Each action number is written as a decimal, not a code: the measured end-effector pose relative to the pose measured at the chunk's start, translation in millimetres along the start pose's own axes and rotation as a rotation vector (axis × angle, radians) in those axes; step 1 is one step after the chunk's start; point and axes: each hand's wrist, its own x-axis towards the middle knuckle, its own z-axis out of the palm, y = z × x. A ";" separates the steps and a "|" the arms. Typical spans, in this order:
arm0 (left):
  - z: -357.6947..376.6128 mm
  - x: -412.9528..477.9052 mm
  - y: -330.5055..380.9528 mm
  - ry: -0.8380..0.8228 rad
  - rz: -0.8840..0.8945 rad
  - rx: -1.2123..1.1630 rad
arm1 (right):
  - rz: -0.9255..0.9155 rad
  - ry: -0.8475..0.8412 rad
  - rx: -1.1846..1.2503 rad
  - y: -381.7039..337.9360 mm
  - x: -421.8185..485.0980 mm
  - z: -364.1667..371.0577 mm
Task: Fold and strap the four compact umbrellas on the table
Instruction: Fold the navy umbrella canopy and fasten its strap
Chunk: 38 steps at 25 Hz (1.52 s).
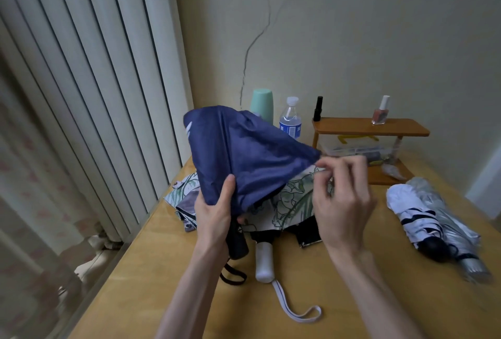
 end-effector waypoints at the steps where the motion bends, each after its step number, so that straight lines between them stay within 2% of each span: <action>1: -3.1 2.4 1.2 0.023 -0.002 -0.010 | 0.048 -0.007 0.040 5.3 -0.1 0.6; 2: -5.5 3.5 2.4 0.037 -0.003 -0.016 | 0.102 -0.081 0.115 9.7 1.0 2.3; 5: -10.4 3.2 3.3 0.020 0.003 0.021 | 0.226 -0.542 0.478 13.7 0.6 6.1; 6: -10.0 1.8 3.4 -0.002 0.005 0.043 | 0.271 -0.647 0.571 11.1 0.5 5.8; 7: -9.3 0.1 3.5 -0.025 0.006 0.070 | 0.314 -0.680 0.634 7.8 0.0 5.7; 11: -3.8 -5.7 2.7 -0.098 0.000 0.144 | 0.379 -0.557 0.630 9.4 5.4 4.4; 14: -0.8 -8.1 1.8 -0.125 -0.007 0.137 | 0.402 -0.712 0.815 21.9 11.3 -1.8; 19: 0.1 -10.9 3.1 -0.146 -0.029 0.110 | 0.348 -0.820 0.857 40.5 19.2 -7.6; 24: -0.7 -9.9 1.7 -0.125 -0.023 0.115 | 0.420 -0.644 0.800 39.2 12.4 0.8; 28: 0.6 -11.4 1.4 -0.137 -0.028 0.114 | 0.376 -0.588 0.738 35.5 5.5 7.0; 32: 1.4 -12.3 0.3 -0.153 -0.017 0.146 | 0.419 -0.424 0.544 29.7 -4.2 9.6; 34: 1.0 -10.9 -0.3 -0.126 0.006 0.149 | 0.356 -0.204 0.350 32.7 -4.8 4.9; 36: 0.5 -9.4 -0.1 -0.101 0.033 0.148 | 0.195 -0.033 0.221 28.8 -8.2 0.9; 38: 0.4 -9.8 0.7 -0.110 0.050 0.154 | 0.199 -0.057 0.304 19.7 -10.6 2.3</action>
